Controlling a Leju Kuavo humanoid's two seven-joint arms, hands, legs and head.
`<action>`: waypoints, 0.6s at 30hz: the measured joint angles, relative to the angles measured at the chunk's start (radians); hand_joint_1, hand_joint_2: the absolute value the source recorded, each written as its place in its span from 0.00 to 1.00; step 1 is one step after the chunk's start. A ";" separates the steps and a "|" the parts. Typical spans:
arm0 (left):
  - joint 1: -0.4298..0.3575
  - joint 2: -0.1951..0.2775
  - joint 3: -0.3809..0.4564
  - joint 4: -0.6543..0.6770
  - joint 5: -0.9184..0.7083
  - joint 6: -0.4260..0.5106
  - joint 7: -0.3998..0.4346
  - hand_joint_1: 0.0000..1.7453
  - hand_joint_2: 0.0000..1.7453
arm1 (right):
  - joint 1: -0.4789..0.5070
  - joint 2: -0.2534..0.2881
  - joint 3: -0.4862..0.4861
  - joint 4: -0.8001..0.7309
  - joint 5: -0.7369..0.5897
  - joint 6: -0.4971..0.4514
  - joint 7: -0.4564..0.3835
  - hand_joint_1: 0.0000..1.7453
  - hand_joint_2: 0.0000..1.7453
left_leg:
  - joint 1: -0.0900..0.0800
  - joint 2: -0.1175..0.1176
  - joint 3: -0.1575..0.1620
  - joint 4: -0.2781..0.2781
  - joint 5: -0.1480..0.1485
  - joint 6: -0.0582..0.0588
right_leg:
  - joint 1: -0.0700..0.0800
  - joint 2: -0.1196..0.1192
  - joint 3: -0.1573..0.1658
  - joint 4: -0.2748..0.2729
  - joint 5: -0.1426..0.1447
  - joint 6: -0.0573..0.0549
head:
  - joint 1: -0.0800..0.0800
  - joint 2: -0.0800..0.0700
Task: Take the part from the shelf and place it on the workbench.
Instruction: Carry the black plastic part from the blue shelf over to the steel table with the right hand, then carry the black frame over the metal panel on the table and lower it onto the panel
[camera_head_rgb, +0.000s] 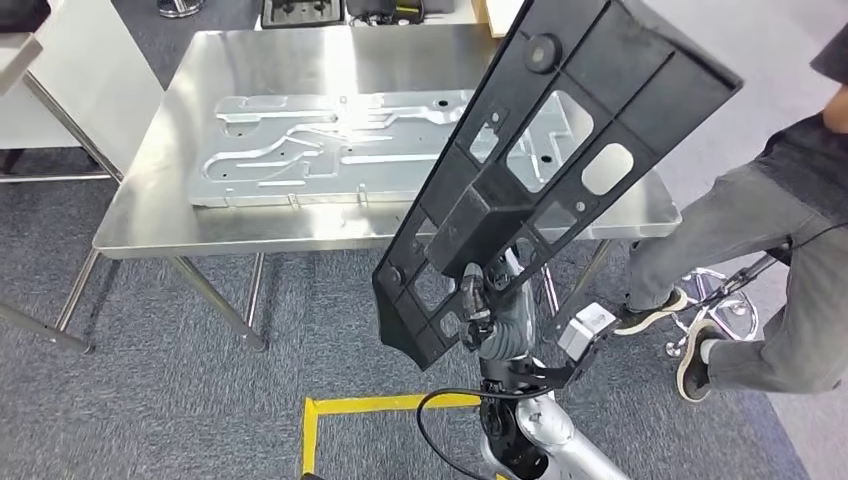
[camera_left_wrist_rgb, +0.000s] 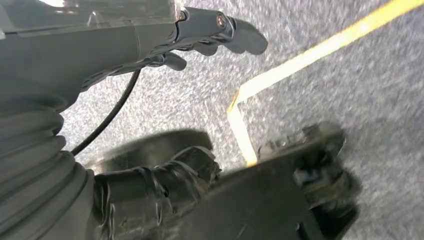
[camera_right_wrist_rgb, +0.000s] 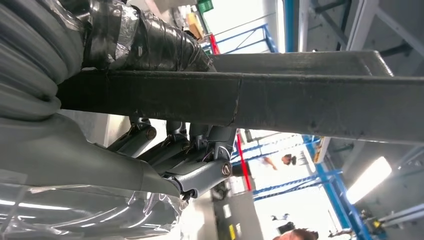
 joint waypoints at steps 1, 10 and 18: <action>-0.001 0.000 0.000 0.000 0.000 0.000 0.000 0.00 1.00 | -0.001 0.000 0.000 0.000 0.000 0.000 0.000 1.00 1.00 | 0.000 0.000 0.010 -0.003 -0.005 0.003 | 0.000 -0.001 -0.031 0.054 -0.021 0.001 | 0.003 0.000; -0.003 -0.002 -0.003 0.000 0.002 -0.001 0.000 0.00 1.00 | 0.003 -0.001 0.000 0.006 0.000 0.000 0.000 1.00 1.00 | -0.002 -0.001 0.075 0.017 -0.085 -0.016 | 0.005 -0.002 -0.110 -0.034 0.117 -0.006 | 0.005 0.000; -0.006 -0.001 -0.008 0.000 0.004 0.000 -0.001 0.00 1.00 | 0.000 -0.001 0.000 0.008 0.001 -0.001 0.001 1.00 1.00 | 0.012 0.002 -0.045 0.255 -0.185 -0.061 | 0.000 0.002 -0.051 -0.045 0.072 -0.047 | 0.000 0.000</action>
